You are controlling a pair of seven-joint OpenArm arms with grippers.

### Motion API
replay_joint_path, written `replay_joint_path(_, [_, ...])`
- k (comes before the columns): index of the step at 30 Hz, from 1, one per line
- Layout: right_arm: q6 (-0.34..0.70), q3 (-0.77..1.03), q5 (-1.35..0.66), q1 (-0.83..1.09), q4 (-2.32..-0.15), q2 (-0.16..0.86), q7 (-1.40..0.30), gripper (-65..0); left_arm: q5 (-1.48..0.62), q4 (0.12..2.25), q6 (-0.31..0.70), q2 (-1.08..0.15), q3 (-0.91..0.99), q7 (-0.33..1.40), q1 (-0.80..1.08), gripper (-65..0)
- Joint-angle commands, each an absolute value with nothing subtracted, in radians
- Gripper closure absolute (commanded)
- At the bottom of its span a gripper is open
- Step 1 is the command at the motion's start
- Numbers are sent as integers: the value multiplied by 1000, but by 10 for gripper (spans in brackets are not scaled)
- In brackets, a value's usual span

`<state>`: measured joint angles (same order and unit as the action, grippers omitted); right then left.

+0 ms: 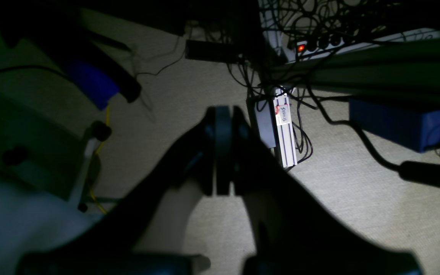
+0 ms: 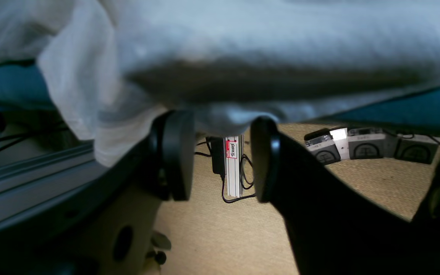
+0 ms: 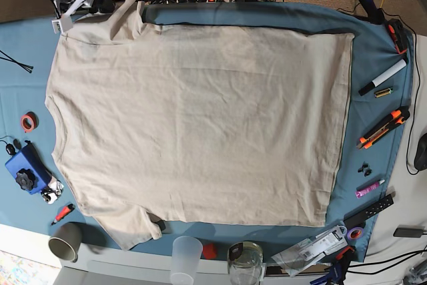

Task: Fold the T-shirt properly
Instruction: 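Close the right gripper on the shirt edge at the shoulder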

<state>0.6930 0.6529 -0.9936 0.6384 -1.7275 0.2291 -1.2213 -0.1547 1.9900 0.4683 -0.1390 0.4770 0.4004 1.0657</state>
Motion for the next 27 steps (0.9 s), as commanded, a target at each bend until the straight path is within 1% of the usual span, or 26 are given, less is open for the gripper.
replay_joint_path(1, [698,655,-1026,627,-1739,241,-1177,-245,-162,2004,469,-144,481,389,1083,0])
replay_joint_path(7, [698,654,-1049,626,-1739,241,-1183,-241,-162,2004,469,-144,481,389,1083,0])
replay_joint_path(8, [698,654,-1076,626,-1739,241,-1198,-211,-162,2004,469,-144,481,389,1083,0])
replay_joint_path(11, [698,654,-1169,626,-1739,241,-1250,-72,-162,2004,469,-144,481,389,1083,0])
replay_joint_path(13, [698,654,-1188,626,-1739,241,-1257,-9,-162,2004,469,-144,481,389,1083,0])
replay_joint_path(14, [698,654,-1189,626,-1739,241,-1256,0,-162,2004,469,-144,481,389,1083,0])
replay_joint_path(21, [698,689,-1190,627,-1747,241,-1273,0,-162,2004,469,-144,481,389,1083,0])
replay_joint_path(27, [698,814,-1298,686,-1842,242,-1337,0,-174,2017,470,-144,481,400,1084,0])
